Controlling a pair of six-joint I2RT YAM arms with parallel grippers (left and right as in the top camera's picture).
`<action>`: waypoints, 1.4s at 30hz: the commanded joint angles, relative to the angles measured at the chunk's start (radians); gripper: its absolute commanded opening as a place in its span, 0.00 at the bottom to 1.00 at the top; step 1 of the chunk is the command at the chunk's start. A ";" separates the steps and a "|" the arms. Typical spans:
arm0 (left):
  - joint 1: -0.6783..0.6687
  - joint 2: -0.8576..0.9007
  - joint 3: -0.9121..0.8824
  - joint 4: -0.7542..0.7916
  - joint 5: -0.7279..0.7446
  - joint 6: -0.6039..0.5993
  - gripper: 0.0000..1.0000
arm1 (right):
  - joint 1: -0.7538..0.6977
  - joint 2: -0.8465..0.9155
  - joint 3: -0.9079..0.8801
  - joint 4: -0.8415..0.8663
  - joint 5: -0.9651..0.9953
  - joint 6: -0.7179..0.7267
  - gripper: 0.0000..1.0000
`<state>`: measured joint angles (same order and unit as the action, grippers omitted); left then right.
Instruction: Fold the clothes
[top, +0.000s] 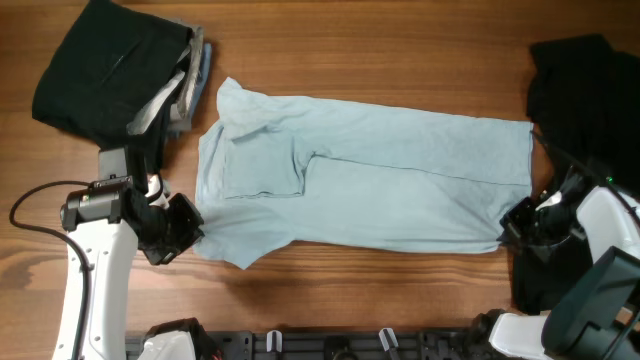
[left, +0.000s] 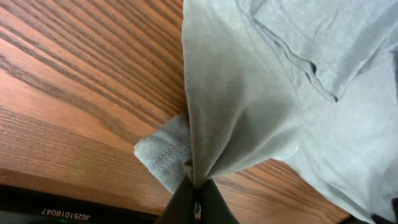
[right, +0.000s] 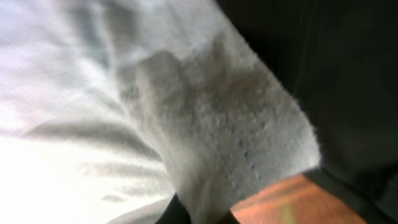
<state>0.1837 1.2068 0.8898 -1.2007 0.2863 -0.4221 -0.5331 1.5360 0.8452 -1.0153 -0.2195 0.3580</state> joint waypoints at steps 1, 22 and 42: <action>0.006 -0.014 0.069 -0.010 0.008 0.015 0.04 | -0.002 -0.090 0.098 -0.069 0.009 -0.060 0.04; -0.179 0.133 0.111 0.534 -0.046 0.026 0.04 | 0.019 -0.119 0.111 0.200 -0.175 -0.065 0.04; -0.232 0.378 0.111 0.854 -0.143 0.026 0.04 | 0.021 0.046 0.110 0.420 -0.289 -0.040 0.04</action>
<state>-0.0433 1.5806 0.9886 -0.3683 0.1814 -0.4114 -0.5179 1.5482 0.9417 -0.6220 -0.4583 0.3347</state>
